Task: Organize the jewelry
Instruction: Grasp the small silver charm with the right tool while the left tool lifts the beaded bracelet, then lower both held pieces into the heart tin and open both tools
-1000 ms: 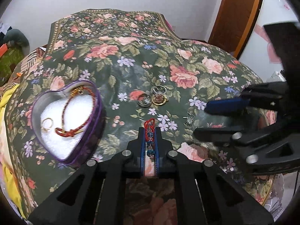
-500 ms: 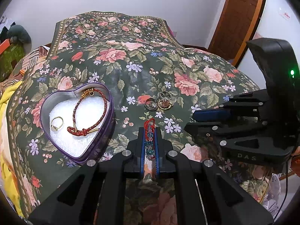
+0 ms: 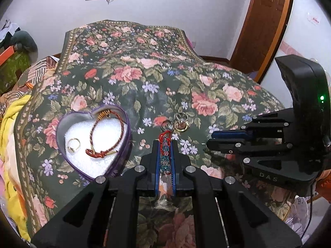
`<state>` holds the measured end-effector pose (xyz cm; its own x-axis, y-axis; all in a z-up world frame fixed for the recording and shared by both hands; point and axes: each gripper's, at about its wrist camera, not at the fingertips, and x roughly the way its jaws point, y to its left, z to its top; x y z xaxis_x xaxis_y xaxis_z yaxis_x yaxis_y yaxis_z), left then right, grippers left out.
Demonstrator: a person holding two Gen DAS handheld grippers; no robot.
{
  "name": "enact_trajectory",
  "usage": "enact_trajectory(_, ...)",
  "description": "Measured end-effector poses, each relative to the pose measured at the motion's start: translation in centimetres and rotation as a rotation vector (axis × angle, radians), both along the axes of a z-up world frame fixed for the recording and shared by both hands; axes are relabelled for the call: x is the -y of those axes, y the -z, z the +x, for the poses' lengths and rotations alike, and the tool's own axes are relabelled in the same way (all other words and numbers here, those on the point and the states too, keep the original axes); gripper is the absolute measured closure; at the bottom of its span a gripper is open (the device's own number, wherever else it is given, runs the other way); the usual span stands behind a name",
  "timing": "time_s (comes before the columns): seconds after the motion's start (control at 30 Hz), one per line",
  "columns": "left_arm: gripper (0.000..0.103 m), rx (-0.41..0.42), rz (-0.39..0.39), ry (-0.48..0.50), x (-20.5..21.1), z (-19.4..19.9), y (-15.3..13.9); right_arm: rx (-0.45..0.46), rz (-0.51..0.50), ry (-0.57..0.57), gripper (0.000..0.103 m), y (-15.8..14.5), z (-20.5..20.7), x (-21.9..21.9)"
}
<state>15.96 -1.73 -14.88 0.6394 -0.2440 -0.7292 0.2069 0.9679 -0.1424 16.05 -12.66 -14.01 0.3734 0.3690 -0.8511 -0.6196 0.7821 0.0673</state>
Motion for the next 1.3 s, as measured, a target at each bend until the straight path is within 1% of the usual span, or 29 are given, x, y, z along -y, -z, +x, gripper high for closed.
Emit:
enact_trajectory(0.27,0.096,0.057,-0.010,-0.038,-1.4,-0.9,-2.5,0.068,0.035,0.001,0.093,-2.8,-0.3,-0.4)
enact_trajectory(0.43,0.096,0.100,-0.010,-0.078,-3.0,-1.6,-4.3,0.117,0.070,-0.013,0.093,-4.8,-0.5,-1.3)
enact_trajectory(0.7,0.096,0.152,-0.003,-0.154,-6.2,-2.2,-6.4,0.157,0.143,-0.039,0.093,-6.9,-0.1,-3.3)
enact_trajectory(1.0,0.096,0.158,-0.013,-0.218,-9.2,-1.9,-6.3,0.159,0.188,-0.077,0.093,-7.4,0.5,-6.1)
enact_trajectory(1.2,0.096,0.136,-0.026,-0.223,-10.0,-1.1,-5.3,0.145,0.200,-0.103,0.093,-6.9,1.0,-8.0)
enact_trajectory(1.3,0.096,0.120,-0.032,-0.216,-10.2,-0.5,-4.6,0.120,0.202,-0.111,0.093,-6.1,1.4,-8.9)
